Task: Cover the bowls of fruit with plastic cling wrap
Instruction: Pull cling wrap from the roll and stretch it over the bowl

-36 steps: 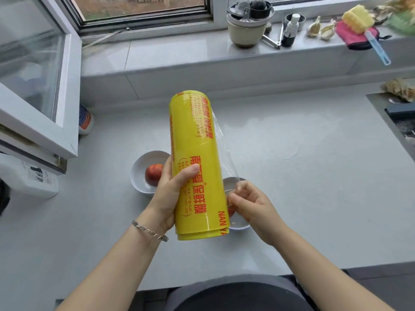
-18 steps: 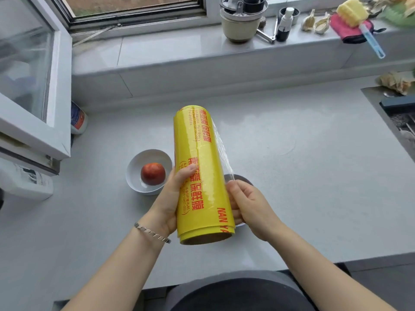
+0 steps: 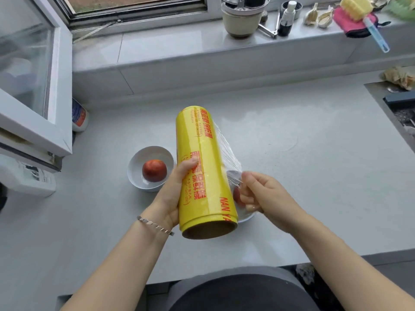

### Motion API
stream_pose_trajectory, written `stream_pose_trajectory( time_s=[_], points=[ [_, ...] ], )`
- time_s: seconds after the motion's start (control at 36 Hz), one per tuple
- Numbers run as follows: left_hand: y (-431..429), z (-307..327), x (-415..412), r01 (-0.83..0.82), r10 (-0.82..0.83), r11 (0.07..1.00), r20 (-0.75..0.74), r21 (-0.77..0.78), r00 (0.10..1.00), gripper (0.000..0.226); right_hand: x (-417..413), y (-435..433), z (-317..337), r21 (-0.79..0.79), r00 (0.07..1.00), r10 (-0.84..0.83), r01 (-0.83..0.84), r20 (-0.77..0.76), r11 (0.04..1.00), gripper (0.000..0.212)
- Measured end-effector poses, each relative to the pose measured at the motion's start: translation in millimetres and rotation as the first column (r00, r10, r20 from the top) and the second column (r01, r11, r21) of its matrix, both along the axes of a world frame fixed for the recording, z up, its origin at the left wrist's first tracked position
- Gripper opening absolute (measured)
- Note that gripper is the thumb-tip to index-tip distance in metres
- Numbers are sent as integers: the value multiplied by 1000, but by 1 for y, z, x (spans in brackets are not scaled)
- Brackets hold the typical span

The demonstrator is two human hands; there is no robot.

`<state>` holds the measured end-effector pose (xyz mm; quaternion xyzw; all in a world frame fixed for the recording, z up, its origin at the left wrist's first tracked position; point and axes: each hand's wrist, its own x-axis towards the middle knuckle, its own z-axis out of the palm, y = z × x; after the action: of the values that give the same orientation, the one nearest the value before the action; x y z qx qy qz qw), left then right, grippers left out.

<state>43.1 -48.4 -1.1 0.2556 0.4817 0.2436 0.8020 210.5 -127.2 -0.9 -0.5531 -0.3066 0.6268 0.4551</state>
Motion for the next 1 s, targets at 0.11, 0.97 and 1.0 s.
stream_pose_trajectory(
  time_s=[0.11, 0.97, 1.0],
  points=[
    [5, 2, -5, 6, -7, 1000, 16, 27, 1000, 54, 0, -6, -7, 64, 992, 123, -120, -39, 991, 14],
    [20, -9, -17, 19, 148, 902, -349, 432, 925, 100, 19, -10, -8, -105, 942, 182, -158, 282, 982, 8],
    [18, -8, -16, 98, 117, 879, -409, 467, 905, 103, 19, -11, -11, -107, 909, 226, -202, 349, 974, 14]
  ],
)
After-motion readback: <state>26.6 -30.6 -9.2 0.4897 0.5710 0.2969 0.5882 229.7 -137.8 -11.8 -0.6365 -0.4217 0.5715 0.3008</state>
